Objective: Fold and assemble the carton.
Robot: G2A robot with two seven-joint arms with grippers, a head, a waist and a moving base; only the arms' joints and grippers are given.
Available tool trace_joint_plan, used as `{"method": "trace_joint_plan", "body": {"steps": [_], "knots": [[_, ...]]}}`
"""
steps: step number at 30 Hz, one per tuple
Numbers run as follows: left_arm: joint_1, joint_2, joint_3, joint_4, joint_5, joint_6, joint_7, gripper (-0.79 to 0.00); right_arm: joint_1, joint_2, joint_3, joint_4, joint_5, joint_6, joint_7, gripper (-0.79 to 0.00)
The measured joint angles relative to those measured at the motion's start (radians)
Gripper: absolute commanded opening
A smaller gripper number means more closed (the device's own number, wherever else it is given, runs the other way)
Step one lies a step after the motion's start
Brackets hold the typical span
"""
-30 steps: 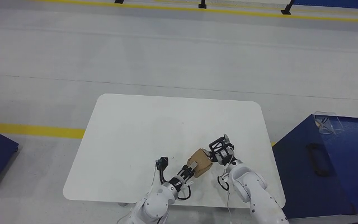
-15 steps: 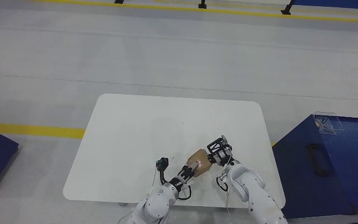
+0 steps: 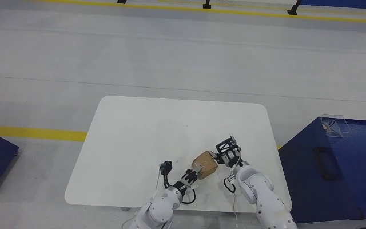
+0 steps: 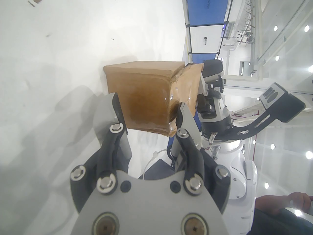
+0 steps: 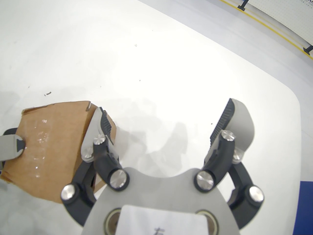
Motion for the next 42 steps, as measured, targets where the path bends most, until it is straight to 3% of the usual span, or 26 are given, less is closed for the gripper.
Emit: {"method": "trace_joint_plan", "body": {"steps": [19, 24, 25, 27, 28, 32, 35, 39, 42], "knots": [[-0.015, 0.000, 0.023, 0.015, 0.016, 0.038, 0.030, -0.394, 0.004, 0.004, 0.029, 0.005, 0.034, -0.009, -0.006, 0.000], [-0.012, 0.001, 0.023, 0.011, 0.015, 0.037, 0.035, -0.357, -0.031, 0.012, 0.049, -0.035, 0.059, -0.092, -0.041, 0.000], [-0.010, 0.002, 0.023, 0.010, 0.015, 0.036, 0.036, -0.329, -0.036, 0.014, 0.049, -0.039, 0.046, -0.103, -0.038, 0.000], [-0.007, 0.002, 0.023, 0.005, 0.015, 0.030, 0.040, 0.000, -0.040, 0.017, 0.043, -0.039, 0.006, -0.101, -0.023, 0.000], [-0.004, 0.003, 0.022, 0.000, 0.016, 0.025, 0.044, 0.000, -0.039, 0.017, 0.038, -0.035, -0.007, -0.092, -0.016, 0.000], [0.026, 0.008, 0.015, -0.049, 0.052, -0.065, 0.120, 0.000, -0.027, 0.013, 0.022, -0.015, -0.012, -0.069, -0.014, 0.000], [0.075, 0.017, 0.007, -0.101, 0.088, -0.201, 0.184, 0.000, -0.024, 0.014, 0.024, -0.015, -0.003, -0.073, -0.021, 0.000], [0.113, 0.032, -0.009, -0.144, 0.254, -0.356, 0.280, 0.000, -0.024, 0.016, 0.063, -0.021, 0.051, -0.056, -0.026, 0.000], [0.113, 0.032, -0.009, -0.143, 0.248, -0.347, 0.271, 0.000, -0.002, 0.012, 0.073, 0.004, 0.077, 0.013, 0.029, 0.000]]}}
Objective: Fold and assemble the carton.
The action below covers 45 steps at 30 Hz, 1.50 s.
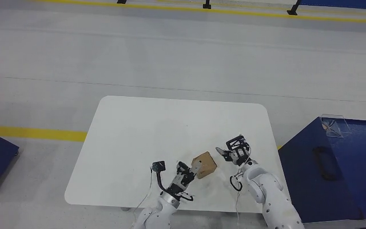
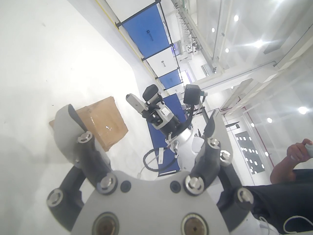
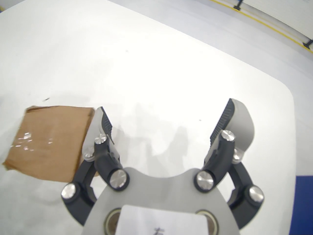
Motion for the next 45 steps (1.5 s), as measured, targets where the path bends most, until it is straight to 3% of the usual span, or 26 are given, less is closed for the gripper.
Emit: {"method": "trace_joint_plan", "body": {"steps": [5, 8, 13, 16, 20, 24, 30, 36, 37, 39, 43, 45], "knots": [[-0.009, 0.005, 0.003, -0.012, 0.033, 0.023, -0.028, 0.000, 0.077, -0.012, -0.061, 0.092, -0.013, 0.005, 0.084, 0.000], [-0.026, 0.021, 0.004, -0.028, 0.250, 0.086, -0.025, 0.000, 0.127, -0.022, -0.113, 0.149, -0.036, -0.020, 0.083, 0.000], [-0.077, 0.059, -0.024, -0.010, 0.626, 0.078, -0.237, 0.000, 0.178, -0.033, -0.184, 0.202, -0.067, -0.090, 0.025, 0.000], [-0.089, 0.076, -0.036, 0.015, 0.787, 0.049, -0.275, 0.000, 0.211, -0.041, -0.207, 0.242, -0.028, -0.136, 0.021, 0.000], [-0.075, 0.088, -0.053, 0.018, 0.846, 0.031, -0.264, 0.000, 0.247, -0.056, -0.251, 0.282, -0.010, -0.137, 0.011, 0.000], [-0.068, 0.088, -0.018, 0.030, 0.914, 0.064, -0.232, 0.000, 0.267, -0.069, -0.287, 0.309, -0.003, -0.122, -0.001, 0.000], [-0.130, 0.068, 0.055, 0.129, 0.910, 0.100, -0.155, 0.000, 0.280, -0.076, -0.303, 0.327, -0.001, -0.114, -0.006, 0.000], [-0.184, 0.057, 0.068, 0.206, 0.853, 0.092, -0.133, 0.000, 0.280, -0.078, -0.303, 0.334, 0.016, -0.121, -0.001, 0.000], [-0.187, 0.057, 0.068, 0.212, 0.850, 0.092, -0.131, -0.065, 0.280, -0.078, -0.302, 0.334, 0.017, -0.122, -0.001, 0.000], [-0.193, 0.056, 0.069, 0.221, 0.833, 0.084, -0.132, -0.111, 0.279, -0.078, -0.301, 0.334, 0.019, -0.123, -0.001, 0.000], [-0.201, 0.057, 0.068, 0.228, 0.821, 0.075, -0.136, -0.385, 0.277, -0.079, -0.302, 0.340, 0.017, -0.115, -0.002, 0.000], [-0.200, 0.058, 0.067, 0.226, 0.818, 0.071, -0.135, -0.468, 0.278, -0.080, -0.304, 0.344, 0.017, -0.109, -0.003, 0.000]]}}
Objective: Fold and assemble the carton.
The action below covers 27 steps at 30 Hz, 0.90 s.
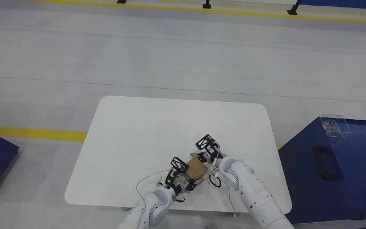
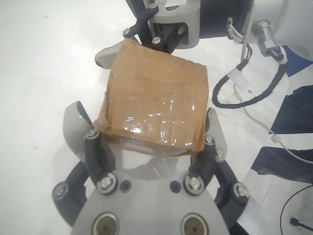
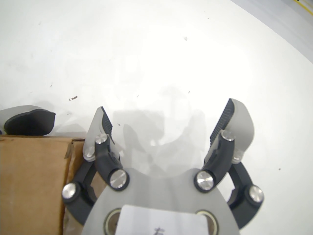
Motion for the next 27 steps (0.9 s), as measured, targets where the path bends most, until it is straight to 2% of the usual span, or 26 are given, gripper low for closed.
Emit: {"method": "trace_joint_plan", "body": {"steps": [4, 6, 10, 11, 12, 15, 16, 20, 23, 25, 26, 27], "knots": [[0.011, 0.002, -0.007, -0.011, -0.037, -0.015, -0.015, -0.643, 0.004, -0.001, 0.004, 0.007, 0.000, 0.018, -0.001, 0.000], [0.016, 0.004, -0.012, -0.022, -0.044, -0.018, -0.024, -0.776, 0.007, 0.000, 0.010, 0.011, 0.002, 0.026, -0.002, 0.000], [0.033, 0.006, -0.025, -0.047, -0.097, -0.029, -0.038, -0.785, 0.012, 0.004, 0.038, 0.013, 0.018, 0.046, -0.008, 0.000], [0.039, 0.006, -0.029, -0.055, -0.129, -0.035, -0.049, -0.767, 0.013, 0.005, 0.049, 0.012, 0.025, 0.050, -0.009, 0.000], [0.045, 0.005, -0.035, -0.065, -0.182, -0.045, -0.071, -0.733, 0.013, 0.009, 0.066, 0.009, 0.036, 0.055, -0.008, 0.000], [0.058, -0.002, -0.059, -0.100, -0.370, -0.035, -0.157, -0.717, 0.006, 0.018, 0.112, -0.009, 0.062, 0.055, 0.002, 0.000], [0.062, -0.003, -0.064, -0.113, -0.425, -0.036, -0.185, -0.779, 0.002, 0.022, 0.125, -0.017, 0.068, 0.052, 0.006, 0.000], [0.071, -0.005, -0.091, -0.154, -0.632, 0.000, -0.298, -0.785, -0.021, 0.033, 0.166, -0.053, 0.077, 0.042, 0.023, 0.000], [0.069, -0.003, -0.093, -0.172, -0.662, 0.034, -0.332, -0.785, -0.038, 0.038, 0.180, -0.076, 0.078, 0.035, 0.032, 0.000], [0.069, -0.002, -0.090, -0.177, -0.652, 0.038, -0.322, -0.434, -0.046, 0.041, 0.188, -0.084, 0.078, 0.039, 0.031, 0.000], [0.068, 0.000, -0.089, -0.180, -0.633, 0.039, -0.310, -0.302, -0.049, 0.042, 0.193, -0.086, 0.075, 0.046, 0.026, 0.000], [0.069, 0.002, -0.083, -0.183, -0.595, 0.040, -0.291, -0.123, -0.054, 0.044, 0.201, -0.088, 0.069, 0.056, 0.021, 0.000]]}}
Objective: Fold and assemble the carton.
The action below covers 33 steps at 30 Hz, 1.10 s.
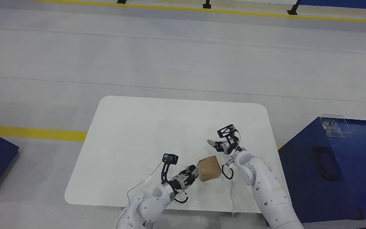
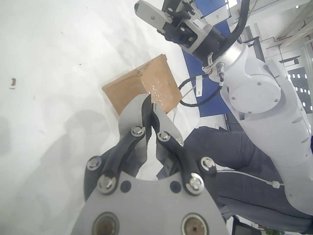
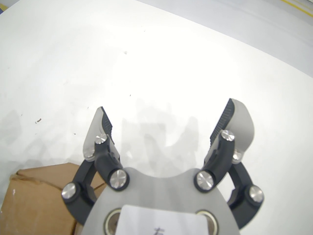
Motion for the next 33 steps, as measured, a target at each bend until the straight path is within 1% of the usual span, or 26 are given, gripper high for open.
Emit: {"method": "trace_joint_plan", "body": {"steps": [1, 2, 5, 6, 9, 13, 15, 18, 22, 29, 33], "knots": [[0.002, 0.002, 0.007, -0.003, 0.034, -0.004, 0.013, 0.000, -0.003, 0.002, 0.008, 0.000, -0.004, 0.006, -0.003, 0.000], [0.004, 0.004, 0.016, -0.006, 0.076, -0.011, 0.024, 0.000, -0.005, 0.005, 0.018, 0.000, -0.005, 0.008, -0.003, 0.000], [0.010, 0.016, 0.047, -0.006, 0.270, -0.021, 0.064, 0.000, -0.013, 0.018, 0.058, 0.004, -0.010, -0.026, 0.020, 0.000], [0.011, 0.020, 0.055, 0.001, 0.325, -0.043, 0.064, 0.000, -0.019, 0.024, 0.070, 0.004, -0.025, -0.047, 0.034, 0.000], [0.008, 0.031, 0.045, 0.007, 0.392, -0.094, 0.080, 0.000, -0.040, 0.038, 0.083, -0.009, -0.078, -0.104, 0.064, 0.000], [0.017, 0.042, 0.047, -0.005, 0.486, -0.122, 0.130, 0.000, -0.075, 0.047, 0.073, -0.039, -0.122, -0.176, 0.079, 0.000], [0.023, 0.045, 0.051, -0.008, 0.521, -0.116, 0.143, 0.000, -0.089, 0.048, 0.057, -0.057, -0.143, -0.190, 0.081, 0.000], [0.024, 0.046, 0.059, -0.013, 0.544, -0.097, 0.146, 0.000, -0.096, 0.043, 0.031, -0.077, -0.135, -0.192, 0.078, 0.000], [0.021, 0.046, 0.068, -0.014, 0.554, -0.079, 0.150, 0.000, -0.087, 0.032, -0.009, -0.094, -0.120, -0.157, 0.074, 0.000], [0.016, 0.045, 0.088, -0.011, 0.574, -0.050, 0.163, 0.000, -0.048, 0.008, -0.106, -0.072, -0.119, -0.129, 0.070, 0.000], [0.013, 0.041, 0.116, 0.000, 0.620, -0.004, 0.204, 0.000, -0.034, 0.000, -0.136, -0.052, -0.123, -0.115, 0.064, 0.000]]}}
